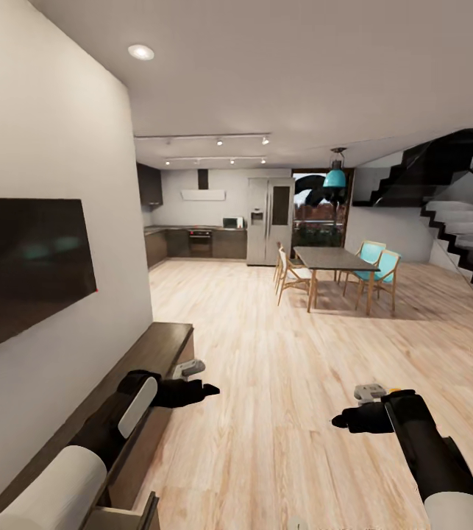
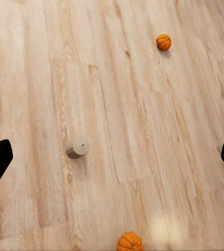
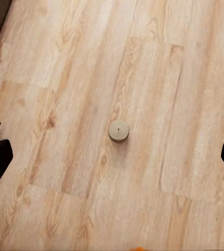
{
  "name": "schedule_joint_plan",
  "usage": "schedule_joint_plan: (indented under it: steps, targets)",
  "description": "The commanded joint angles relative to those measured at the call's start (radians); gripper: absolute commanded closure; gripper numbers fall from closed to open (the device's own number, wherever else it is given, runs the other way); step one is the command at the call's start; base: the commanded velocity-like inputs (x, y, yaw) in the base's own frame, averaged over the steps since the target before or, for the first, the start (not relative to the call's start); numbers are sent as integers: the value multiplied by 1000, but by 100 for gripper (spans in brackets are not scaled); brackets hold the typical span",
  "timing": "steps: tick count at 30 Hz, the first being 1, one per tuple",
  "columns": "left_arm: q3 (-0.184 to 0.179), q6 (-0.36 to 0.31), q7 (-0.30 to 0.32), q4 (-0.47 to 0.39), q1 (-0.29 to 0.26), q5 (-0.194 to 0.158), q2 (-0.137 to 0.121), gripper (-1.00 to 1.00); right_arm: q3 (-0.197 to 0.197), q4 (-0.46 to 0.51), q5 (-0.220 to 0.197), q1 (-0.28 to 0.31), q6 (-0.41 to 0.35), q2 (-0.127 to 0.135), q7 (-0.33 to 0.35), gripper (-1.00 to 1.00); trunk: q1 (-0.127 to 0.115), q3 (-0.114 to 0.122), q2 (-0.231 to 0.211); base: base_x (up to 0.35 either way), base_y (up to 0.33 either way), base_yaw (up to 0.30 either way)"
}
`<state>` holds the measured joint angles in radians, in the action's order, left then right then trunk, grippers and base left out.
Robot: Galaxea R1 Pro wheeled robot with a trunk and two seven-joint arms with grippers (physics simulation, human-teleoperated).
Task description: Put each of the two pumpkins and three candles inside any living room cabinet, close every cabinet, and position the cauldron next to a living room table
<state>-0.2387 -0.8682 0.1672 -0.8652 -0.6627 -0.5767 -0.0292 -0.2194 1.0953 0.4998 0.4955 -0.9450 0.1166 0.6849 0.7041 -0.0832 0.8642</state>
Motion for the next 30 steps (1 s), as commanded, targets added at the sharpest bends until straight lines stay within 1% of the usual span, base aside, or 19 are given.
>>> schedule_joint_plan:
  steps: [1,7,12,27,30]
  targets:
    - [0,0,0,0,0,0,0,-100,0,0,0,0,0,0,0,-100,0,1,0,0,0,-237]
    - [-1,0,0,0,0,0,0,-100,0,-2,0,0,0,0,0,-100,0,8,0,0,10,-236]
    - [-2,0,0,-1,0,0,0,-100,0,-7,1,0,0,0,0,-100,0,13,0,0,145,-218]
    - [-4,0,0,0,0,0,2,-100,2,-14,3,0,0,0,-1,-100,0,14,0,0,8,-14]
    - [-2,1,0,2,0,0,1,-100,4,-42,5,0,2,-1,-4,-100,0,14,0,0,0,0]
